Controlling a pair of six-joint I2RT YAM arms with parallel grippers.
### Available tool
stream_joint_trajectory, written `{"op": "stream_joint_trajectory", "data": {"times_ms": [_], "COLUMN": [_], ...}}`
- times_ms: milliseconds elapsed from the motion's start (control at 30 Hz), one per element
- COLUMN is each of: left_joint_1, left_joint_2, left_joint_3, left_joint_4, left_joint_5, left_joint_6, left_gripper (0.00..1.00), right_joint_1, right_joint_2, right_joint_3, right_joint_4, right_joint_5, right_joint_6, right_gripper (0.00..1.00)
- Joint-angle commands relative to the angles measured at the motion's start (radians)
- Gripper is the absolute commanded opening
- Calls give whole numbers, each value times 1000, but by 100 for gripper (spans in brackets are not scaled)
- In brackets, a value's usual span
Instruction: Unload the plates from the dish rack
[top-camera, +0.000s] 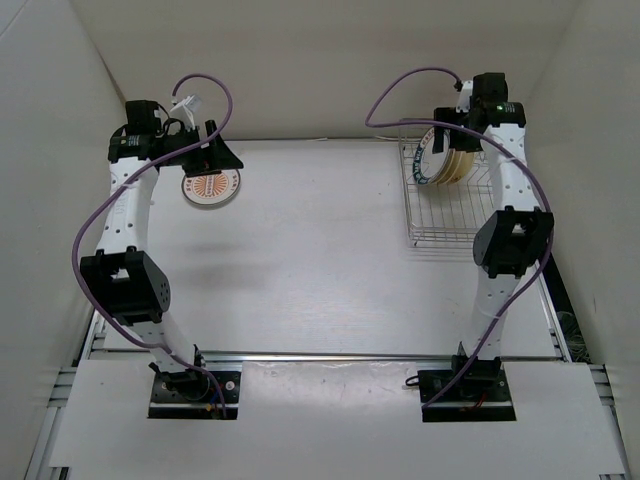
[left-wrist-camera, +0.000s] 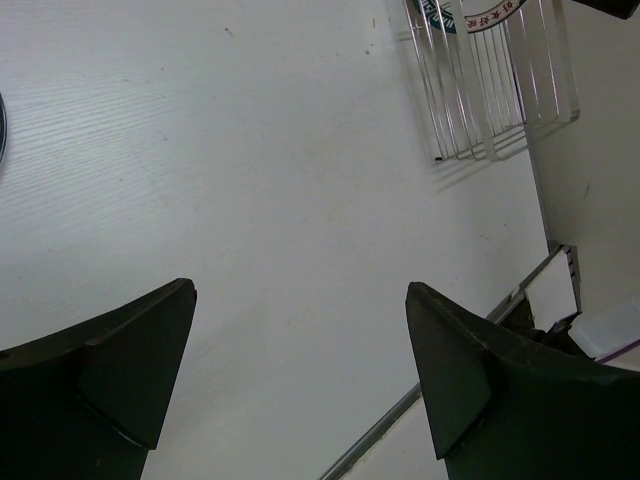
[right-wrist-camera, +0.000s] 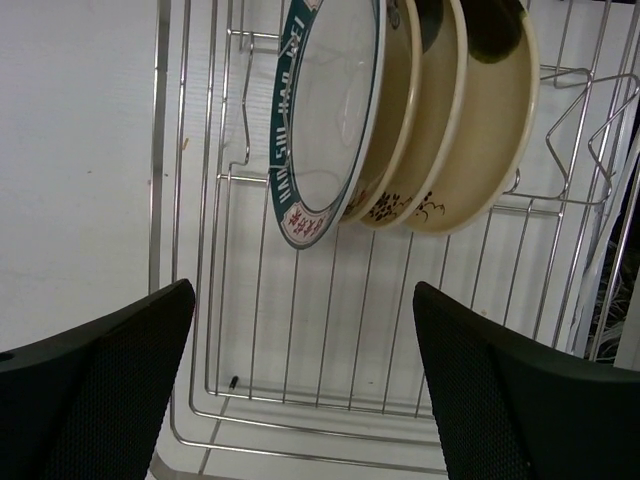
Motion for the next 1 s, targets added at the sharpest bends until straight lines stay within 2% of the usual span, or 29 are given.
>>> {"op": "stream_joint_trajectory", "data": {"times_ms": [0,133,167,333,500,733,967], "left_joint_1": [3,3,3,3,3,3,3], "left_joint_2": [-26,-8,-7,-7,-7,-7,2], "left_joint_3": [7,7,7,-2,-12,-30,-39], "left_joint_4": [0,0,0,0,-9,-18,-18], "left_joint_5": [54,54,54,54,54,45,25], "left_joint_6": [26,26,26,26,35,45,54], "left_gripper": [97,97,97,97,97,97,97], "right_joint_1": [-7,-7,-7,-7,-7,-7,-7], "right_joint_2": [19,59,70,91,124,144,144], "right_joint_3": [65,78,88,110,119,98,50], "right_joint_4": [51,51,51,70,79,163,226], "right_joint_5": [29,38,38,38,38,47,56], "right_joint_6": [13,13,13,13,13,13,13], "right_gripper": [92,82,76,57,57,44,39]}}
